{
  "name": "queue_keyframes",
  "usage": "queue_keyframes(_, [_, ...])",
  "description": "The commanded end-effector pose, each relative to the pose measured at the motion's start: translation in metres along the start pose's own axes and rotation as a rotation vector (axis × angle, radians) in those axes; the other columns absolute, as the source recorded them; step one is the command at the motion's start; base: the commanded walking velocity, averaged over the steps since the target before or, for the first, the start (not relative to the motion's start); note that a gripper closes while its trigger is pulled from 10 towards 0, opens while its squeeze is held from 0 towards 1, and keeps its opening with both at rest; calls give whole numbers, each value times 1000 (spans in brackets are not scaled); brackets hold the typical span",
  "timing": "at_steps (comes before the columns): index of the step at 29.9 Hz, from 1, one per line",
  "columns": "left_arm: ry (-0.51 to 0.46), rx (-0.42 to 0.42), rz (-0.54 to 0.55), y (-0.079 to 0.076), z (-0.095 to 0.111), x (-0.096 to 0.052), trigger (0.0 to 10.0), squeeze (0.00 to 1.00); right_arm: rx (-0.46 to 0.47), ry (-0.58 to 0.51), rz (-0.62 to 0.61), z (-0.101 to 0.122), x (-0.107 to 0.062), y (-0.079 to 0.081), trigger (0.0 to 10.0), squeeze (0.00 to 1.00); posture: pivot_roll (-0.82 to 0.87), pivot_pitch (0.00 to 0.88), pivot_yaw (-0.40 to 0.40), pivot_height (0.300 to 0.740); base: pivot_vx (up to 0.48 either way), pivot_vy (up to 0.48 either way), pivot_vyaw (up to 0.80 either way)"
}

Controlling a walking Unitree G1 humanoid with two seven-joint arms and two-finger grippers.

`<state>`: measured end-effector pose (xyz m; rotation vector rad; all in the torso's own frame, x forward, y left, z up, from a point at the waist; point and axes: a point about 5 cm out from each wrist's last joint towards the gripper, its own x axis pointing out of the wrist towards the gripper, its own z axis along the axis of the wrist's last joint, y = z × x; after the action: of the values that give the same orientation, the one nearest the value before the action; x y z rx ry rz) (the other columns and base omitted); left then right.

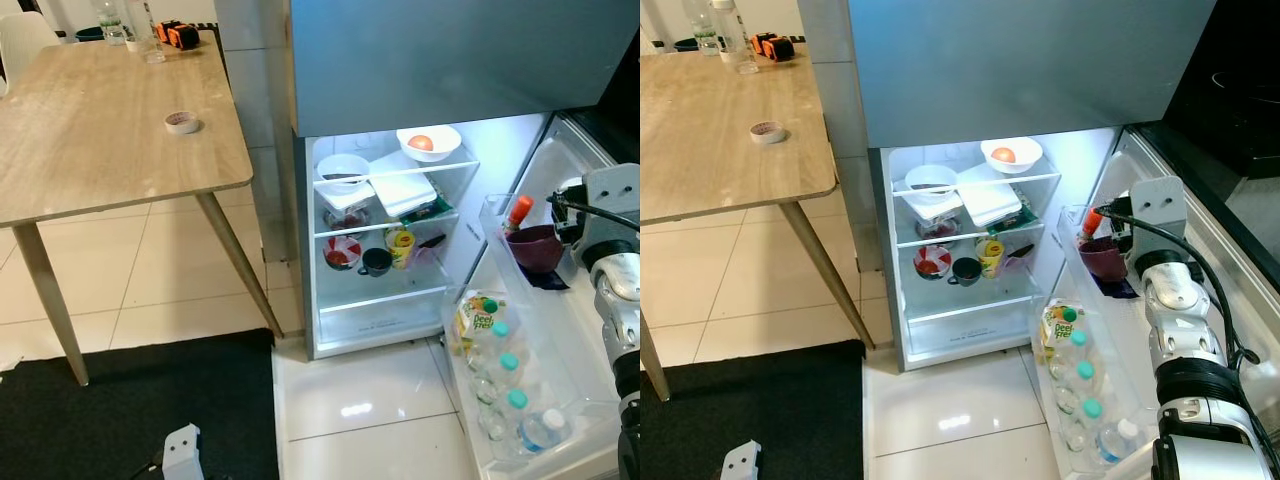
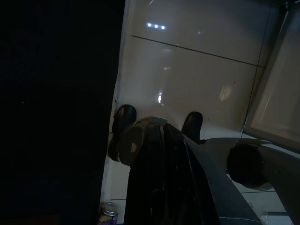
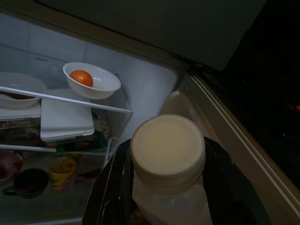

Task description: Restocking fridge

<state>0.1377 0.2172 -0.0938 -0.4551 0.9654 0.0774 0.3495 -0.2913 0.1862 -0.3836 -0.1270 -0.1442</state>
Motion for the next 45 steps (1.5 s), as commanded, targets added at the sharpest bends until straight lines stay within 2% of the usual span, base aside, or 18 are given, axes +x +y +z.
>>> queue_keyframes(1, [22, 5, 9, 1, -5, -1, 10000, 0, -30, -25, -13, 14, 4, -11, 0, 0, -36, 0, -18, 740, 0, 0, 0])
queue_keyframes(2, [22, 5, 9, 1, -5, -1, 10000, 0, -30, -25, -13, 14, 4, -11, 0, 0, -36, 0, -18, 740, 0, 0, 0])
queue_keyframes(3, [26, 2, 12, 1, -7, -1, 10000, 0, -72, 54, -53, 7, 2, -22, 0, 0, -36, 0, -18, 740, 0, 0, 0])
queue_keyframes(7, [30, 1, 14, 2, -8, -1, 10000, 0, -53, 110, -91, 3, -1, -33, 0, 0, -36, 0, -18, 740, 0, 0, 0])
queue_keyframes(9, [32, 2, 16, 2, -9, -2, 10000, 0, 2, 152, -62, 2, -5, -37, 0, 0, -40, 0, -14, 740, 0, 0, 0])
queue_keyframes(13, [33, 4, 16, 3, -9, -2, 10000, 0, 17, 170, -30, 2, -9, -39, 0, 0, -41, 0, -13, 740, 0, 0, 0])
queue_keyframes(17, [33, 8, 17, 4, -8, -2, 10000, 0, 71, 195, 25, 6, -16, -42, 0, 0, -47, 0, -8, 740, 0, 0, 0])
queue_keyframes(25, [35, 16, 16, 4, -7, -2, 10000, 0, 111, 238, 96, 17, -31, -51, 0, 0, -52, 0, -4, 740, 0, 0, 0])
queue_keyframes(29, [36, 17, 15, 4, -6, -2, 10000, 0, 101, 278, 169, 20, -43, -57, 0, 0, -56, 0, -2, 740, 0, 0, 0])
queue_keyframes(31, [37, 18, 15, 4, -7, -2, 10000, 0, 94, 293, 180, 19, -46, -58, 0, 0, -56, 0, -2, 740, 0, 0, 0])
queue_keyframes(33, [39, 20, 15, 4, -7, -2, 10000, 0, 100, 359, 218, 10, -55, -53, 0, 0, -63, 0, 0, 740, 0, 0, 0])
queue_keyframes(35, [39, 20, 15, 4, -7, -2, 10000, 0, 100, 359, 218, 10, -55, -53, 0, 0, -63, 0, 0, 740, 0, 0, 0])
queue_keyframes(37, [41, 21, 15, 4, -7, -2, 10000, 0, 116, 402, 248, 0, -60, -44, 0, 0, -63, 0, 0, 740, 0, 0, 0])
queue_keyframes(39, [40, 22, 14, 4, -7, -2, 10000, 0, 87, 460, 267, -14, -66, -32, 0, 0, -63, 0, 0, 740, 0, 0, 0])
queue_keyframes(45, [41, 23, 16, 5, -7, -3, 10000, 0, 109, 487, 234, -24, -68, -29, 0, 0, -57, 0, 3, 740, 0, 0, 0])
